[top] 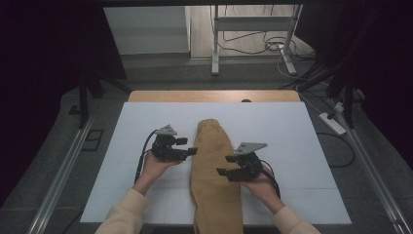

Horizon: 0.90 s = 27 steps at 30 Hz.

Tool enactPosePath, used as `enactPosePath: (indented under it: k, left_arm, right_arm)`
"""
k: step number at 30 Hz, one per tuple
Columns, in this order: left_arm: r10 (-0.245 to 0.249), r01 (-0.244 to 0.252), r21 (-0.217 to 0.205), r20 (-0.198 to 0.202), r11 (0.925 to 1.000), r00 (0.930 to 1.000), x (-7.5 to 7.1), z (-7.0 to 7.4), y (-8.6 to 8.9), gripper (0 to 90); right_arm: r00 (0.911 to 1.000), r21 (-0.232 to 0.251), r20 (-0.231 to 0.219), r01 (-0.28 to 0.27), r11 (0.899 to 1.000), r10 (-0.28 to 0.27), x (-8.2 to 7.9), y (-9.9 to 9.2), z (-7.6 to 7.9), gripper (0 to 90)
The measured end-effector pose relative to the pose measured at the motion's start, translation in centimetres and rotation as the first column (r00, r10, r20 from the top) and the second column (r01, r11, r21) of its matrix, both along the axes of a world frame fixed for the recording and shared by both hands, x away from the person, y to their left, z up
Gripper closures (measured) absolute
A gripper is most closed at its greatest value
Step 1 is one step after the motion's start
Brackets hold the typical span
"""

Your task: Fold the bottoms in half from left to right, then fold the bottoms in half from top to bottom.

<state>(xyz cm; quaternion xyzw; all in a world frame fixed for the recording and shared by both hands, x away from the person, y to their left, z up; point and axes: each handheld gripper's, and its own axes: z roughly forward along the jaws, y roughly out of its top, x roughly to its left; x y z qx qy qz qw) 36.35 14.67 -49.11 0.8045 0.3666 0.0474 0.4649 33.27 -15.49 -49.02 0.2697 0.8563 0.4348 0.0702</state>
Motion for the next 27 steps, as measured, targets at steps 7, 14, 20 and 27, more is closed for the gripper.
enactPosePath:
  k: [7, 14, 20, 27]
  left_arm:
    - [-0.001, 0.001, -0.001, -0.005, 1.0, 1.0, 0.2, -0.1, 0.2, 32.3]
    - [0.001, -0.001, -0.003, -0.007, 1.0, 1.0, 0.3, -0.2, 0.4, 32.3]
    - [0.005, -0.005, 0.001, -0.007, 1.0, 1.0, 0.5, -0.2, 0.3, 32.1]
    - [0.008, -0.008, 0.021, -0.002, 0.9998, 1.0, 1.0, -0.2, 0.2, 31.5]
  right_arm:
    - [0.9997, 0.007, -0.007, 0.024, 1.0, -0.024, 0.5, -0.7, 0.0, 38.1]
    - [0.9996, 0.003, -0.011, 0.026, 1.0, -0.026, 0.9, -0.7, -0.2, 38.1]
    - [0.9995, -0.01, -0.015, 0.029, 1.0, -0.029, 1.3, -0.6, -0.5, 38.1]
    - [0.9989, -0.016, -0.024, 0.04, 0.999, -0.041, 2.2, -0.7, -0.8, 38.2]
